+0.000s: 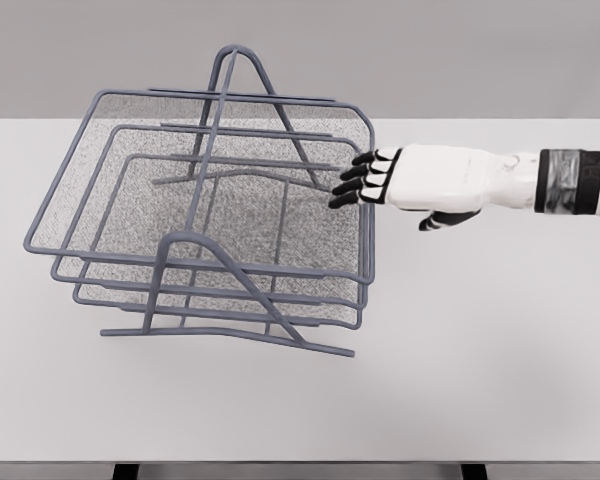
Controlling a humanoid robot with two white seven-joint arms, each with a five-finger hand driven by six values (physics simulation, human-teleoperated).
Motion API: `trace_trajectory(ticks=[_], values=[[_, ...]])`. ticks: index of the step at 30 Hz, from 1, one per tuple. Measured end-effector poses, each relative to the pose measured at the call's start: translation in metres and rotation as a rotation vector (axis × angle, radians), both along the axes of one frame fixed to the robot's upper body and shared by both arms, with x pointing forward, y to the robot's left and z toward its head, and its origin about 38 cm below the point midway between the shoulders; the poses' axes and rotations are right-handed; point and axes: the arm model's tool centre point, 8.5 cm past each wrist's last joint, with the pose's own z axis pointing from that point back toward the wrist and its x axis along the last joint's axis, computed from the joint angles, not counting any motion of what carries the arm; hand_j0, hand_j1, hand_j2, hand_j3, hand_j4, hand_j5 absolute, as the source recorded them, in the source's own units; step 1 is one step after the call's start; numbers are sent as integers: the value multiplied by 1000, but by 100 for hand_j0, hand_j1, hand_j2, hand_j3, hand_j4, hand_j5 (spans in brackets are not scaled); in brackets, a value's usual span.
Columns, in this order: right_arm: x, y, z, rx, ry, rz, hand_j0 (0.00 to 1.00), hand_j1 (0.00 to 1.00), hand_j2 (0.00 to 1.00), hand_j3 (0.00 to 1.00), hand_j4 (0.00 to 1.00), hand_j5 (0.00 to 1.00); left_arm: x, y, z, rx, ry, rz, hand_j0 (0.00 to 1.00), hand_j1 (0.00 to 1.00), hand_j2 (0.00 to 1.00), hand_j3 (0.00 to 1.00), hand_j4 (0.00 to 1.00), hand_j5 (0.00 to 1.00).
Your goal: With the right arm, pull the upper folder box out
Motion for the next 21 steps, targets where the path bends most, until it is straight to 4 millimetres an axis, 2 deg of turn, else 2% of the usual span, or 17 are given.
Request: trace_trajectory(ticks=[4,9,21], values=[[-1,-1,-7,-15,20,0,100,100,100,100,100,100,0,0,0,0,0,0,100,100,100,100,100,100],[-4,-13,-11,-37,44,-16,100,100,100,100,100,100,0,0,0,0,0,0,100,100,100,100,100,100],[-11,-41,-8,-45,91,-64,100,100,100,100,100,100,0,0,0,0,0,0,100,100,100,100,100,100]])
